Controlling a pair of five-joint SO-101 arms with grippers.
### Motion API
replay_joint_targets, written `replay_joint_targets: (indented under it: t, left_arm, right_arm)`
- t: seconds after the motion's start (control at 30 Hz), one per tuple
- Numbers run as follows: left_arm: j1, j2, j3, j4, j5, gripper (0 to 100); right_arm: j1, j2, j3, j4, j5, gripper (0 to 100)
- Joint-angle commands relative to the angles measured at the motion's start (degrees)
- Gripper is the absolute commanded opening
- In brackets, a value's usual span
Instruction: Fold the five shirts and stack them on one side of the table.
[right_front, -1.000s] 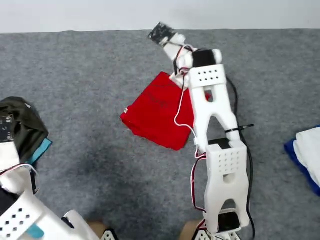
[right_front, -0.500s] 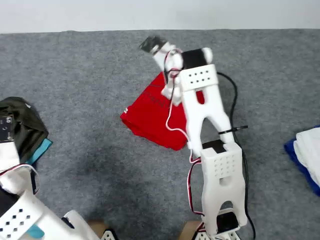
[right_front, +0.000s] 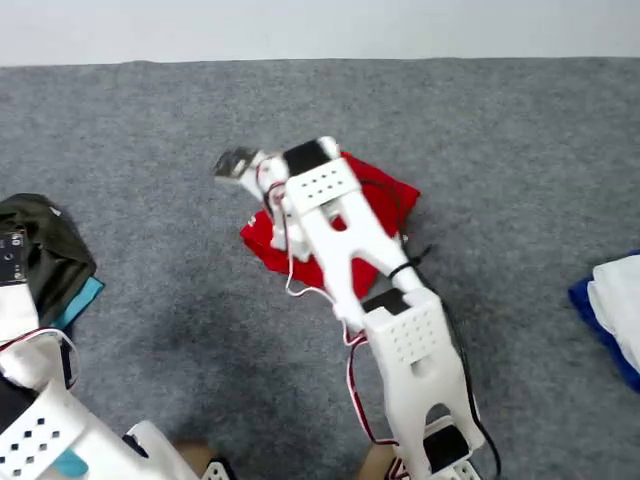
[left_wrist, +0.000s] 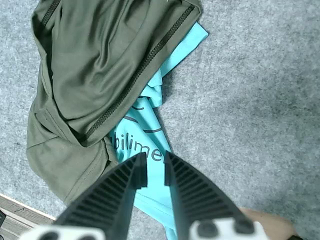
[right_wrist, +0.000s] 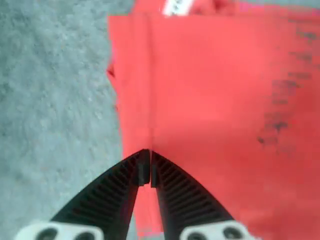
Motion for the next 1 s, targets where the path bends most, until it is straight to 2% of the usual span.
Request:
replay_joint_targets:
  t: [0.0,0.43,0.8,0.97]
  left_arm:
    - [-0.26,-0.62,-0.13,0.62,-0.53,7]
    - [-0.26,-0.53,-0.13,0.62,-0.53,7]
    - [-0.26,-0.44,-0.13,0.62,-0.53,7]
    - [-0.09,-0.35,-0.13,0.62,-0.53,7]
  right_arm:
    - [-2.68,0.22,-0.35,-4.18,-0.79,0.9]
    - [-3.47,2.24,-0.35,-19.82,-2.2,0.9]
    - [-4.26,-6.02,-0.44,-6.46,-2.2,0.9]
    - [-1.36,-6.46,-0.44,-5.58,-2.29,0.9]
